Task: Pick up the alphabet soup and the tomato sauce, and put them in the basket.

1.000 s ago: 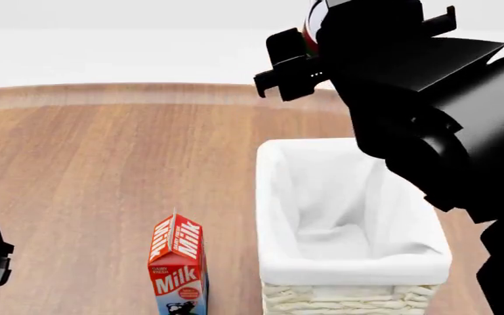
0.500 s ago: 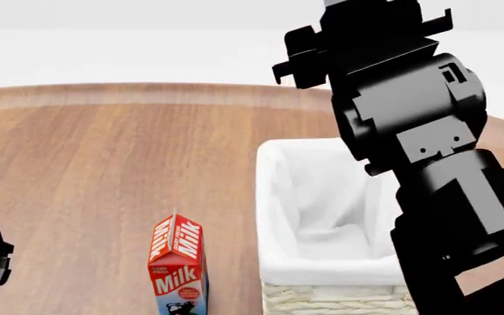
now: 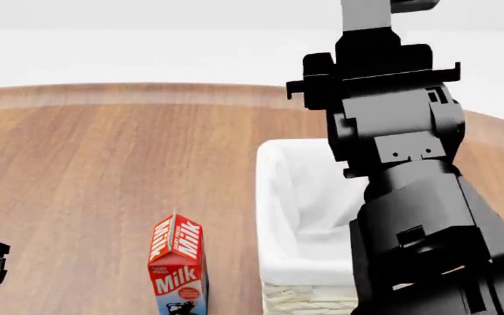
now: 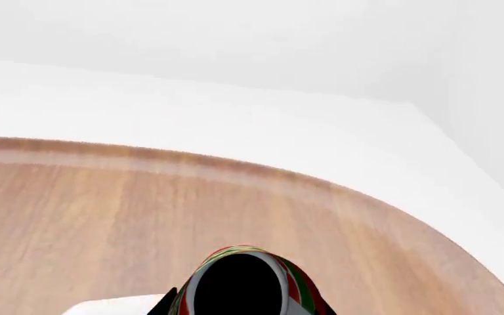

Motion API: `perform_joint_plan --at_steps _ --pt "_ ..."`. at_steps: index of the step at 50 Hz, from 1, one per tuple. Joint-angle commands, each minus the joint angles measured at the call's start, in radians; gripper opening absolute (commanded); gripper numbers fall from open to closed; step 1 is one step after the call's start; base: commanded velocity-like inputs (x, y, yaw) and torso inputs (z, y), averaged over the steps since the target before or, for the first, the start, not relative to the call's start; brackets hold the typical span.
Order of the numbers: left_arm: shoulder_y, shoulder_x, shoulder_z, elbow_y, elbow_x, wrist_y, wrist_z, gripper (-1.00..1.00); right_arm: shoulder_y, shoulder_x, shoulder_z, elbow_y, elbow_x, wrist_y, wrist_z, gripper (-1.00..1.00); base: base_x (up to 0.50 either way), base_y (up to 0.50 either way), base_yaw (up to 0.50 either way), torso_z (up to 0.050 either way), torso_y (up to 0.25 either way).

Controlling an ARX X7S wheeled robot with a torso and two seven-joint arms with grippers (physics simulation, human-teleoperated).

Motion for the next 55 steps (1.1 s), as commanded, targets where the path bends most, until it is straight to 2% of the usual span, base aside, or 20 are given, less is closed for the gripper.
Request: perform_joint_plan --at_steps 1,10,20,36,55 --pt "0.002 0.000 -0.001 0.000 -0.002 0.002 -0.001 1.00 -0.043 -0.018 0.287 0.019 -0.229 0.089 -0.017 -1.00 0.00 0.00 0.00 0.000 0.000" --pt "0.008 0.000 -0.003 0.000 -0.006 0.006 -0.005 1.00 -0.065 -0.028 0.442 0.019 -0.399 0.123 -0.046 -1.00 0.00 0.00 0.00 0.000 0.000" --pt "0.013 0.000 -0.002 0.000 -0.006 0.007 -0.007 1.00 -0.088 -0.035 0.526 0.019 -0.499 0.127 -0.070 -1.00 0.00 0.00 0.00 0.001 0.000" --pt "0.015 0.000 0.006 0.000 -0.003 0.005 -0.007 1.00 -0.130 -0.048 0.534 0.019 -0.560 0.151 -0.148 -1.00 0.00 0.00 0.00 0.000 0.001" --pt "0.023 0.000 -0.001 0.000 -0.010 0.011 -0.011 1.00 -0.163 -0.050 0.516 0.019 -0.558 0.169 -0.166 -1.00 0.00 0.00 0.00 0.000 0.000"
